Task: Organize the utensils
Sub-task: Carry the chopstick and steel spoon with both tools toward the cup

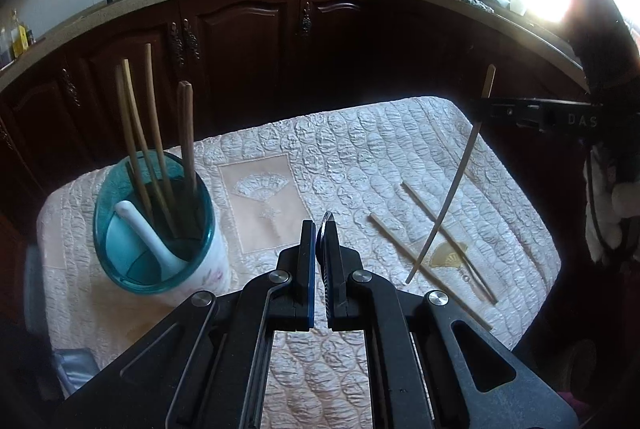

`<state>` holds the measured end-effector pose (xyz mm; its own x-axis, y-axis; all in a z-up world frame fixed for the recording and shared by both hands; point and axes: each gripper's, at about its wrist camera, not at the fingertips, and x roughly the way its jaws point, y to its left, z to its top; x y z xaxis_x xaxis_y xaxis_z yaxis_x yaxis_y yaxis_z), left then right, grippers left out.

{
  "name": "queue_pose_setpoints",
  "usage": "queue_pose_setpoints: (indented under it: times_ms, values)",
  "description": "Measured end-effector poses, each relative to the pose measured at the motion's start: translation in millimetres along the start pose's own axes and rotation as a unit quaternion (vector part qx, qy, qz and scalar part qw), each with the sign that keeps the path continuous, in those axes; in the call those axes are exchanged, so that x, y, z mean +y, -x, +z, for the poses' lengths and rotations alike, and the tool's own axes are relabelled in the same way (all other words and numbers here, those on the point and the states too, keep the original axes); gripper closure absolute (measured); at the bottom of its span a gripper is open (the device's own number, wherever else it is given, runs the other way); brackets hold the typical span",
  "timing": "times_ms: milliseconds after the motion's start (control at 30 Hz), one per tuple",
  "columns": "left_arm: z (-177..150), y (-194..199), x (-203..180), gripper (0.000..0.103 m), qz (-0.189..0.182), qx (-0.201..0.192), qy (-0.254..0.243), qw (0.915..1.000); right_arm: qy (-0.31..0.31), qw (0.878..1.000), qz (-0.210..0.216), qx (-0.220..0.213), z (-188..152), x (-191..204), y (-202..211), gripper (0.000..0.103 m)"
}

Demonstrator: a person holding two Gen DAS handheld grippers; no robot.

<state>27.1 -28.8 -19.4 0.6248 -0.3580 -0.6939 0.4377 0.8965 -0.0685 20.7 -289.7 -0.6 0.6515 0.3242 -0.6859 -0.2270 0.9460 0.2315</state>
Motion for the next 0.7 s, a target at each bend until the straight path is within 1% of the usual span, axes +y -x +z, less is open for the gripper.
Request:
queue_pose_setpoints:
  times_ms: [367,700]
  values:
    - [13,13,8,0.101,0.016,-0.012,-0.023,0.9995,0.017,1.000,0.013,-0.010,13,24,5,0.098]
    - [24,24,21,0.101,0.035,-0.022,-0.030,0.9987,0.032,0.999,0.024,-0.018,30,43,3,0.098]
